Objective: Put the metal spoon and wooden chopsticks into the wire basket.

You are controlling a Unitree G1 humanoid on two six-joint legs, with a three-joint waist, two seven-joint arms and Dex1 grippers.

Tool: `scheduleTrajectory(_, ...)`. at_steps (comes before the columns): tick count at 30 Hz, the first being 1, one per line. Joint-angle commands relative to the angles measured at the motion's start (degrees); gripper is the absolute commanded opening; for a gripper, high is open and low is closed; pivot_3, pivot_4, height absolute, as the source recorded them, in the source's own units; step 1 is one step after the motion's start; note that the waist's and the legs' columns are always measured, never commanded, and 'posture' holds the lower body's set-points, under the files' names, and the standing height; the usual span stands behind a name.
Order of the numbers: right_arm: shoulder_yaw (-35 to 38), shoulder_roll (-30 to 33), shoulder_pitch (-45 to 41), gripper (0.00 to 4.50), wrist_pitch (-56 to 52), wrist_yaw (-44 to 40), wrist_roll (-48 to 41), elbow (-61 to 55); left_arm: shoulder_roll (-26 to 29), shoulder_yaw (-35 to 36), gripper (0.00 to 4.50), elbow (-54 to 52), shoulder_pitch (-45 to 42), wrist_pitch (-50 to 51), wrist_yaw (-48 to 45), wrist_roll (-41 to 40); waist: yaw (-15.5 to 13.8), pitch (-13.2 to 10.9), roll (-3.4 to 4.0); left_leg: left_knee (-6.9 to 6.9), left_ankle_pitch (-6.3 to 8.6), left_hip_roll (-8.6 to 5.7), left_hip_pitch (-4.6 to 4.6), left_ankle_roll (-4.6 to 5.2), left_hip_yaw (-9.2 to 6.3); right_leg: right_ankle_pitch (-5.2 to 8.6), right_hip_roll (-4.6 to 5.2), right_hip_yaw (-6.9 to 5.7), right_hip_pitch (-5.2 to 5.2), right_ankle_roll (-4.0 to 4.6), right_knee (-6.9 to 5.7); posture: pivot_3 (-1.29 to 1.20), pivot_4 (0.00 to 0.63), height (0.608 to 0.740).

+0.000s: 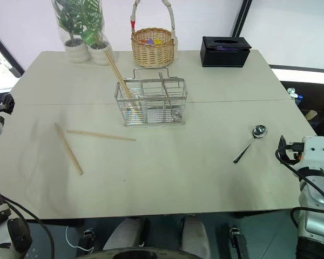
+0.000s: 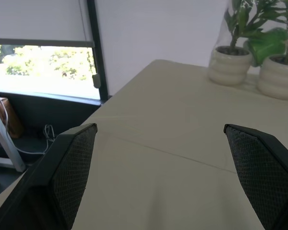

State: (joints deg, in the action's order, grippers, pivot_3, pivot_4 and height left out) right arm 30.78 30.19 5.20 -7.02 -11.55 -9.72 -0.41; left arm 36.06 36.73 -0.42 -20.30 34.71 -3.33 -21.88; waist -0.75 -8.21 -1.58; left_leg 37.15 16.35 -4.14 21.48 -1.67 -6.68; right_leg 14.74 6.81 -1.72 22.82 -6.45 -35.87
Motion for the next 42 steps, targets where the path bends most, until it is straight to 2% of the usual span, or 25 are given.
scheduleTrajectory(1, 0.56, 0.09, -0.5, 4.5, 0.88, 0.62, 0.16, -2.04, 1.8, -0.04, 4.47, -1.45, -0.91, 0.15, 0.81, 1.27, 0.01, 0.0, 0.0, 0.0, 0.0, 0.0, 0.0, 0.0, 0.0, 0.0, 0.0, 0.0, 0.0, 0.0, 0.0, 0.0, 0.15, 0.663)
scheduleTrajectory(15, 0.28, 2.32, -2.07, 4.5, 1.36, 0.03, 0.82, -0.81, 1.0, -0.91, 4.47, -2.15, -2.61, 0.66, 0.06, 0.72, 0.01, 0.0, 0.0, 0.0, 0.0, 0.0, 0.0, 0.0, 0.0, 0.0, -0.01, 0.0, 0.0, -0.01, 0.0, 0.0, 0.15, 0.663)
scheduleTrajectory(24, 1.58, 5.33, -4.87, 4.5, -3.45, -0.37, -0.63, -2.11, 2.38, -5.57, 4.47, -3.68, -2.71, 4.21, -6.41, -1.58, -0.06, 0.0, -0.01, 0.01, -0.01, -0.01, 0.02, 0.01, -0.01, 0.0, -0.01, -0.01, 0.0, 0.0, -0.01, 0.0, 0.15, 0.663)
scheduleTrajectory(29, 0.45, 5.95, -6.91, 4.5, -14.22, -0.07, -2.42, -9.68, 5.38, -10.96, 4.47, -9.98, -3.57, 10.53, -19.65, -10.04, 0.03, -0.03, 0.03, 0.03, -0.01, -0.03, 0.07, 0.01, 0.0, 0.0, 0.02, 0.0, 0.02, 0.02, 0.01, 0.0, 0.15, 0.663)
scheduleTrajectory(31, -0.17, 5.97, -8.29, 4.5, -18.95, -0.16, -3.51, -13.12, 7.99, -13.66, 4.47, -13.73, -2.56, 12.36, -26.76, -13.6, 0.15, -0.04, 0.06, 0.01, -0.01, -0.02, 0.05, 0.02, 0.0, 0.0, 0.02, 0.0, 0.02, 0.03, 0.01, 0.0, 0.15, 0.663)
scheduleTrajectory(33, -1.79, 5.56, -11.18, 4.5, -27.47, 1.37, -4.77, -17.44, 12.51, -16.82, 4.47, -21.03, 0.43, 13.39, -38.96, -19.73, 0.68, -0.06, 0.09, -0.01, -0.01, 0.03, 0.06, 0.01, 0.01, 0.02, 0.01, 0.01, 0.07, 0.06, 0.01, 0.0, 0.15, 0.663)
scheduleTrajectory(36, -4.13, 4.92, -15.2, 4.5, -39.24, 3.92, -5.24, -21.18, 17.05, -19.93, 4.47, -26.16, 2.74, 14.26, -48.37, -24.14, 0.6, -0.08, 0.28, -0.04, 0.0, 0.04, 0.13, 0.02, 0.04, 0.15, 0.05, 0.07, 0.15, 0.32, 0.03, 0.0, 0.15, 0.663)
scheduleTrajectory(39, -6.6, 4.88, -19.71, 4.5, -49.26, 5.03, -6.07, -22.73, 19.72, -22.51, 4.47, -28.11, 3.41, 13.27, -53.57, -25.07, 0.36, -0.13, 0.36, -0.06, -0.01, 0.06, 0.15, 0.04, 0.02, 0.18, 0.04, 0.05, 0.18, 0.4, 0.02, 0.0, 0.15, 0.663)
scheduleTrajectory(42, -7.31, 4.32, -25.52, 4.5, -58.35, 6.24, -6.69, -22.02, 19.53, -23.77, 4.47, -27.83, 1.98, 12.94, -53.66, -25.25, 0.09, -0.19, 0.44, -0.05, -0.02, 0.06, 0.16, 0.05, 0.02, 0.19, 0.04, 0.04, 0.17, 0.41, 0.06, 0.0, 0.15, 0.663)
